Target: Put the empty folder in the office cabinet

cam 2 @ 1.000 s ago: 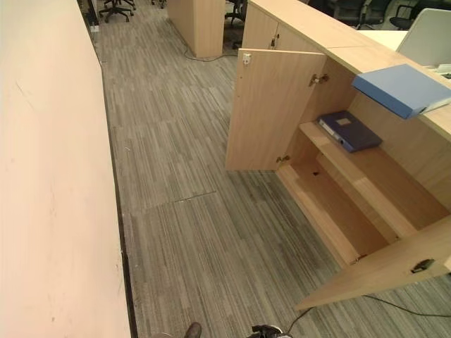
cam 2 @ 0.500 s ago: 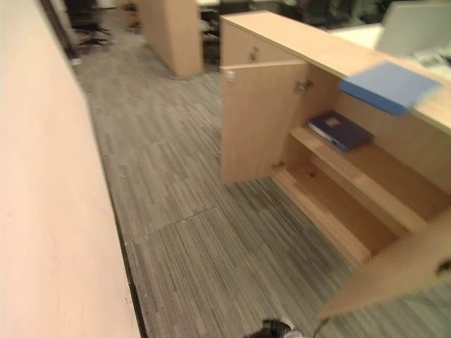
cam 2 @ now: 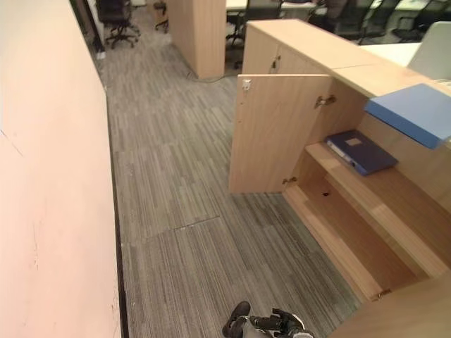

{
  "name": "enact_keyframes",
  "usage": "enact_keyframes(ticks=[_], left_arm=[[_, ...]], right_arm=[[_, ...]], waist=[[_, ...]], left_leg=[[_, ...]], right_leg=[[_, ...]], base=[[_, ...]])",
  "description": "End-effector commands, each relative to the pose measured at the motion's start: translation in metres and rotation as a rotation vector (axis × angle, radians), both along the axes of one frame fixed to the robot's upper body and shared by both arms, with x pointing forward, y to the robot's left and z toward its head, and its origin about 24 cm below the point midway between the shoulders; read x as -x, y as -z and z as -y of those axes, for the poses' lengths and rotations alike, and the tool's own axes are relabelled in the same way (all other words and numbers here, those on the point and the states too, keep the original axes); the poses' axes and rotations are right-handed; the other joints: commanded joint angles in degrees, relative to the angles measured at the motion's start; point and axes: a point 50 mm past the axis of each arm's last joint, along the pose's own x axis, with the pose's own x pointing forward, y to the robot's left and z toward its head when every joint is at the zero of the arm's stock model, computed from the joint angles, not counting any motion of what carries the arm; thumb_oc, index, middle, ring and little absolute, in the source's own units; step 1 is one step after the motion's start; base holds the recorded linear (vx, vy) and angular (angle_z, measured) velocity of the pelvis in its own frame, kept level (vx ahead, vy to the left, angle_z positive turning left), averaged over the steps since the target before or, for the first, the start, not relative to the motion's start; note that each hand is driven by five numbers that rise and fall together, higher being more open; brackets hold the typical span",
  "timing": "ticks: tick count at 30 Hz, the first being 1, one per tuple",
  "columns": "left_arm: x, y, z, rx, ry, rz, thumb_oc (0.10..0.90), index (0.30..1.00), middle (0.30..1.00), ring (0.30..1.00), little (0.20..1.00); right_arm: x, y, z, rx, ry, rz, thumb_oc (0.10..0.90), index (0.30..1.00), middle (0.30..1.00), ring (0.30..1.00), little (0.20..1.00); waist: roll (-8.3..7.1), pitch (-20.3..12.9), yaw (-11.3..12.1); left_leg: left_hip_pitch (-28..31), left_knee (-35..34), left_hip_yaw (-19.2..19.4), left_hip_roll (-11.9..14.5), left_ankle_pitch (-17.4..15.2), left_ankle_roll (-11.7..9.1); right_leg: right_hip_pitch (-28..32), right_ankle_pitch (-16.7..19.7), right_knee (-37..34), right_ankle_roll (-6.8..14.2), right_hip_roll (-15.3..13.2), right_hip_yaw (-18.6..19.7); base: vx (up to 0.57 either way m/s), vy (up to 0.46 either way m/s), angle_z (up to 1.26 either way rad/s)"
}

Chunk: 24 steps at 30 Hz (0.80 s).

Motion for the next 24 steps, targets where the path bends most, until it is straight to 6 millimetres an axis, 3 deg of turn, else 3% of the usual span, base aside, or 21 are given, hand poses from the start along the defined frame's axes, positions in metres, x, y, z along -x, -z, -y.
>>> enact_keyframes(ticks=[1, 9, 13, 19, 22, 24], left_arm=[[-0.009, -0.003, -0.01, -0.04, 0.024, 0.053, 0.8, 0.9, 0.9, 0.9, 0.9], [-0.016, -0.005, -0.017, -0.069, 0.023, 0.065, 0.8, 0.9, 0.9, 0.9, 0.9], [-0.02, -0.005, -0.018, -0.075, 0.024, 0.064, 0.8, 0.9, 0.9, 0.9, 0.9], [-0.05, -0.007, -0.022, -0.102, 0.058, 0.132, 0.8, 0.9, 0.9, 0.9, 0.9], [-0.06, -0.01, -0.025, -0.126, 0.081, 0.157, 0.8, 0.9, 0.9, 0.9, 0.9], [-0.065, -0.011, -0.028, -0.148, 0.114, 0.166, 0.8, 0.9, 0.9, 0.9, 0.9]], right_arm=[[0.058, 0.008, 0.018, 0.064, -0.003, -0.201, 0.8, 0.9, 0.9, 0.9, 0.9], [0.04, 0.006, 0.012, 0.047, 0.0, -0.139, 0.8, 0.9, 0.9, 0.9, 0.9], [0.028, 0.005, 0.011, 0.048, -0.01, -0.108, 0.8, 0.9, 0.9, 0.9, 0.9], [0.025, 0.003, 0.014, 0.064, -0.015, -0.104, 0.8, 0.9, 0.9, 0.9, 0.9], [0.027, 0.003, 0.017, 0.074, -0.009, -0.114, 0.8, 0.9, 0.9, 0.9, 0.9], [0.027, 0.002, 0.019, 0.086, -0.016, -0.12, 0.8, 0.9, 0.9, 0.9, 0.9]], waist=[[-0.43, -3.06, -0.84], [-0.61, -2.71, -0.57], [0.24, -1.12, -0.29], [0.95, 1.32, -0.92], [1.3, 1.1, -1.9], [1.98, 0.69, -2.04]], left_leg=[[0.36, -5.75, 1.19, -1.69, -0.38, -0.23], [-0.26, -10.83, 1.3, 0.59, 2.48, -1.12], [-1.52, -12.49, 0.46, 0.91, 3.72, -1.08], [-3.81, -12.49, -1.45, 2.84, 3.78, -1.8], [-2.94, -12.49, 0.19, 4.86, 3.58, -2.53], [-2.69, -8.8, 2.1, 6.04, 6.68, -3.62]], right_leg=[[3.13, 6.89, -14.83, 11.29, 1.81, 0.58], [1.28, 5.34, -13.58, 10.54, 3.1, 1.7], [-2.52, 3.7, -6.64, 10.18, 0.19, 2.47], [-6.63, -2.22, 5.31, 9.19, -4.5, 2.7], [-5.94, -4.18, 6.2, 8.44, -3.2, 3.23], [-3.3, -5.69, 4.56, 7.47, -0.97, 3.49]], base=[[0.05, -0.083, 0.22], [0.03, -0.042, -0.05], [-0.01, 0.022, -0.17], [0.12, -0.067, 0.27], [0.34, -0.201, 0.19], [0.32, -0.205, -0.21]])
